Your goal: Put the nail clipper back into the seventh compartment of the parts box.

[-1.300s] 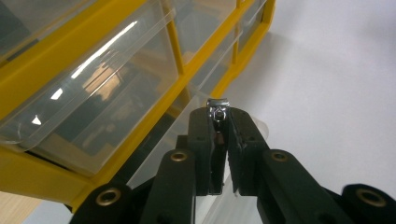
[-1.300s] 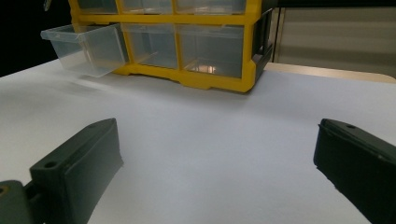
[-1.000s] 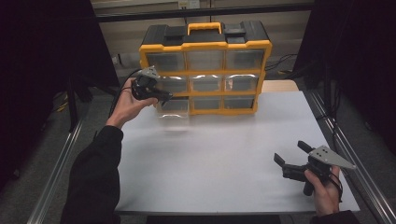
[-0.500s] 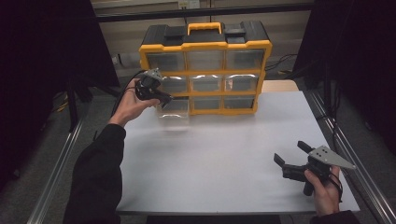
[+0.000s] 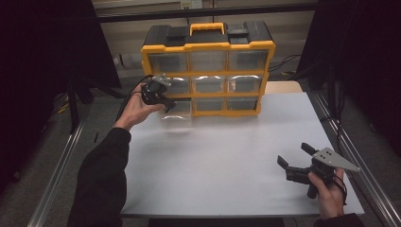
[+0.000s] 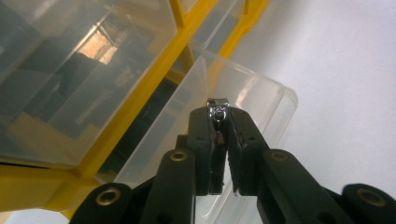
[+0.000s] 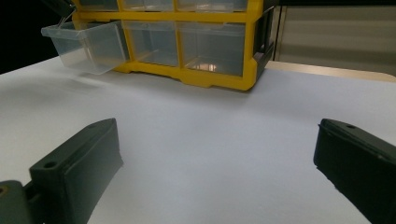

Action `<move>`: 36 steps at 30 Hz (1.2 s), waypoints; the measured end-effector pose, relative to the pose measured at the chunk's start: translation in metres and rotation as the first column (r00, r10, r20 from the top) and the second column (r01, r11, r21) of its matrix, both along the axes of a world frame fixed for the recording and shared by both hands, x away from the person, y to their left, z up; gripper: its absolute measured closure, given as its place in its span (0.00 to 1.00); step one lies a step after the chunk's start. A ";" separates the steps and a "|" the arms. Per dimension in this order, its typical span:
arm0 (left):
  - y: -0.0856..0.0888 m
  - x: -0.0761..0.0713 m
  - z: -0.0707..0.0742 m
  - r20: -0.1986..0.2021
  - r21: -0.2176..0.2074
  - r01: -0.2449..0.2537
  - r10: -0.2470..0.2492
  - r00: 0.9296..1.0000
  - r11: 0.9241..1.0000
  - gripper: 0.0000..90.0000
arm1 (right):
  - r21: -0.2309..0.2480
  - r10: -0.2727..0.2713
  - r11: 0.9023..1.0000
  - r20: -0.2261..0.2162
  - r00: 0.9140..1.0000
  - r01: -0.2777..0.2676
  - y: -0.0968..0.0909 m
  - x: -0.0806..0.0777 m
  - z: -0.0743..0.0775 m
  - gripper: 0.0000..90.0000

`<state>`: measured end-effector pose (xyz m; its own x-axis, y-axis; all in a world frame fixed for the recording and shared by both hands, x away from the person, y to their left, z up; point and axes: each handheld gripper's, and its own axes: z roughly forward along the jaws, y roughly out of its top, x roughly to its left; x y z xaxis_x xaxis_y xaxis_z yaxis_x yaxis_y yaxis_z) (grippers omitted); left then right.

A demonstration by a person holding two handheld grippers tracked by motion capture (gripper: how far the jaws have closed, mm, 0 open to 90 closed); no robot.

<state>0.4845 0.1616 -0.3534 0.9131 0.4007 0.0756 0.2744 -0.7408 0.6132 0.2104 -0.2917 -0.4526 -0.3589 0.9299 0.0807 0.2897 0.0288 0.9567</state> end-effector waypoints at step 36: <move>-0.005 0.007 -0.024 -0.039 0.015 -0.042 0.042 0.998 0.999 0.88 | -0.001 -0.001 1.000 -0.001 1.000 0.001 0.000 0.000 0.000 0.00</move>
